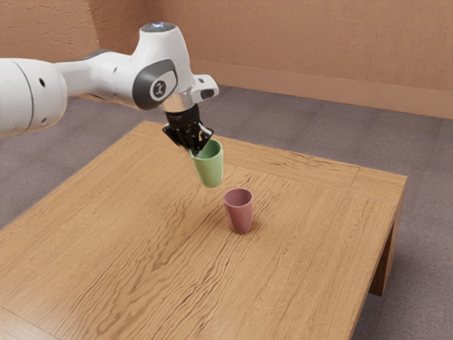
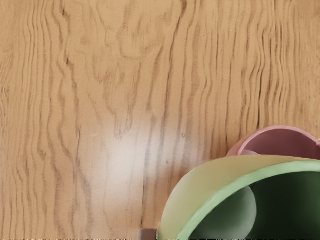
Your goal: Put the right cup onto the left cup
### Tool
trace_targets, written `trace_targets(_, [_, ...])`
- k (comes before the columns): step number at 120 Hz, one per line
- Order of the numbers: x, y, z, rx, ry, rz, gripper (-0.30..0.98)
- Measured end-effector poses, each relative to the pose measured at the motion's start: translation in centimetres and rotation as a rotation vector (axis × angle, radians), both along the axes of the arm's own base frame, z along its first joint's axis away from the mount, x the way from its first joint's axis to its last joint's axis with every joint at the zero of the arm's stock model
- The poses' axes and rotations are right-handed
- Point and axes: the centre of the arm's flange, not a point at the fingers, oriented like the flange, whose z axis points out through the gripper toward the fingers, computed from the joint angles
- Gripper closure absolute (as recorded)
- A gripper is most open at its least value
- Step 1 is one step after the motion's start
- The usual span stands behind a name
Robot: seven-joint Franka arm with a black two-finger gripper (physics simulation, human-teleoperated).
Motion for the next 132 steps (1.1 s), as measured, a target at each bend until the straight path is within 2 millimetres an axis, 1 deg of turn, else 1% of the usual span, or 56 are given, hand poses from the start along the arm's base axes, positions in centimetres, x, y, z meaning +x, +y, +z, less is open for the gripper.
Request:
trace_targets(7, [0.1,-1.2,0.0,-0.008,0.011,0.003,0.78])
trace_targets(33, [2.2,-3.3,-0.8,-0.027,0.026,0.039,0.79])
trace_targets(41, [3.0,-3.5,-1.3,-0.030,0.032,0.053,0.79])
trace_targets(49, [3.8,-3.2,-1.9,-0.033,0.035,0.071,0.79])
trace_targets(58, [4.3,-3.0,-2.7,-0.034,0.046,0.087,0.79])
trace_targets(77, [4.2,-3.2,-3.8,-0.047,0.071,0.111,0.79])
trace_targets(107, [3.9,-4.0,-3.7,-0.072,0.080,0.145,0.79])
trace_targets(132, [3.6,-3.9,-5.0,-0.085,0.110,0.179,0.79])
